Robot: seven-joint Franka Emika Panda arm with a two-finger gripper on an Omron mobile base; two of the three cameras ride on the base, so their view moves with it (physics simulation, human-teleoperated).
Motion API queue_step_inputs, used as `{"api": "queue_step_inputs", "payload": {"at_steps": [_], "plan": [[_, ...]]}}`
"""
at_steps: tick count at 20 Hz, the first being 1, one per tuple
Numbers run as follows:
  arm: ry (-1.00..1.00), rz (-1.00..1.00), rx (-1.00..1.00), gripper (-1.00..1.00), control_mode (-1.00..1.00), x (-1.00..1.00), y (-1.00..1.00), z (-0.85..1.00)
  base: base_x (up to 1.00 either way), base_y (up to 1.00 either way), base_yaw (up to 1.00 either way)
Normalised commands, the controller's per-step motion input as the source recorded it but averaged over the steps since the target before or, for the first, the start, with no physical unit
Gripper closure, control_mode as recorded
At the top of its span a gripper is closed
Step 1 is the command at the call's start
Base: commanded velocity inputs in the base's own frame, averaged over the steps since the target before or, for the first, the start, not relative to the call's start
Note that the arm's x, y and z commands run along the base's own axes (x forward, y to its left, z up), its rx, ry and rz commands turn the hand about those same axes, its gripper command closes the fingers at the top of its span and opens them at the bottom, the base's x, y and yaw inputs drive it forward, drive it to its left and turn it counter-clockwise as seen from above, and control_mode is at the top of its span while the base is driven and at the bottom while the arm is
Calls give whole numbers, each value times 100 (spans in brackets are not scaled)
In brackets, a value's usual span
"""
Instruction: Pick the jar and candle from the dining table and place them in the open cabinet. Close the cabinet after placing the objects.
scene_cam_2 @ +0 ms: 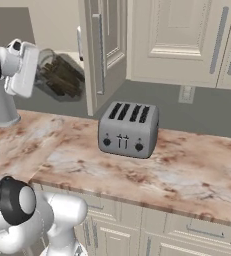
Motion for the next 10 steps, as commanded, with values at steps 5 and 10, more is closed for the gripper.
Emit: {"api": "queue_step_inputs", "payload": {"at_steps": [5, 10], "plan": [[-10, 3, -7, 100, -100, 14, -2, 5, 0, 0, 0], [-16, 25, 0, 100, -100, 0, 0, 17, 0, 0, 0]]}}
